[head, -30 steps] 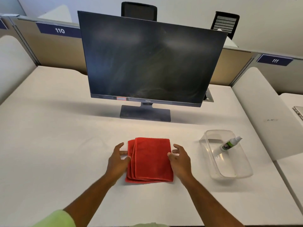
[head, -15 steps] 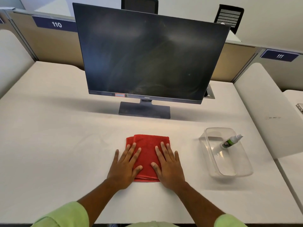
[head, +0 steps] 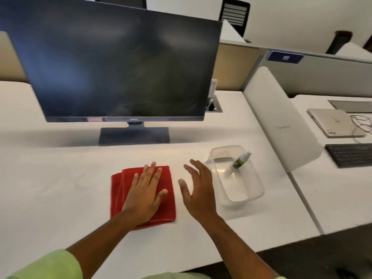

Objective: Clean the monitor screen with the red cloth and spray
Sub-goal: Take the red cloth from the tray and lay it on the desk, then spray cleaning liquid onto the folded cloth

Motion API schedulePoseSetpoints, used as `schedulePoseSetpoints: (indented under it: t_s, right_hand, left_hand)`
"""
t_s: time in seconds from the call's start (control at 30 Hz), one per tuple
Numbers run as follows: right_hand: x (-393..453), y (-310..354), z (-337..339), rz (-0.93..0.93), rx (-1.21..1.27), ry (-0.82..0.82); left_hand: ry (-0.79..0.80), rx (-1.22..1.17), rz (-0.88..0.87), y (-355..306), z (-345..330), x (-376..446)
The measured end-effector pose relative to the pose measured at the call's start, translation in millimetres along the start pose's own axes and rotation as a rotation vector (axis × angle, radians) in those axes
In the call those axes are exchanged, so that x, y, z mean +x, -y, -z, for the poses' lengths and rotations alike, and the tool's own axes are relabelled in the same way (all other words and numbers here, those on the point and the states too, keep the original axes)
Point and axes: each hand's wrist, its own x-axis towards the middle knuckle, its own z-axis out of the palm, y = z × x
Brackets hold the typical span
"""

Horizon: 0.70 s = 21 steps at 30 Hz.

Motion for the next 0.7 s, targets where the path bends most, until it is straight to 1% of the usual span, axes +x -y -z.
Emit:
schedulePoseSetpoints:
  t_s: [0.1, 0.17, 0.4, 0.5, 0.6, 0.7]
  right_hand:
    - [15.2, -23.4, 30.8, -0.064, 0.016, -0.21]
    - [24.4, -45.7, 46.9, -0.129, 0.042, -0.307]
    - [52.8, -112.1, 89.8, -0.441, 0.149, -0.464]
    - [61.5, -132.7, 96.9, -0.51, 0.194, -0.473]
    - [70.9, -147.2, 98.5, -0.535, 0.219, -0.406]
    - [77.2, -156.0, 97.7, -0.519, 0.194, -0.339]
  left_hand:
    - [0.001, -0.064, -0.03, -43.1, -2.6, 26.2]
    - [0.006, -0.095, -0.042, -72.4, -5.4, 43.3]
    - [0.024, -0.149, -0.107, -146.1, -20.1, 85.0]
    - [0.015, -0.156, -0.102, -161.1, -29.2, 94.7]
    - [0.011, -0.18, -0.083, -167.3, -37.0, 99.3]
    - [0.006, -0.18, -0.079, -167.6, -41.9, 99.3]
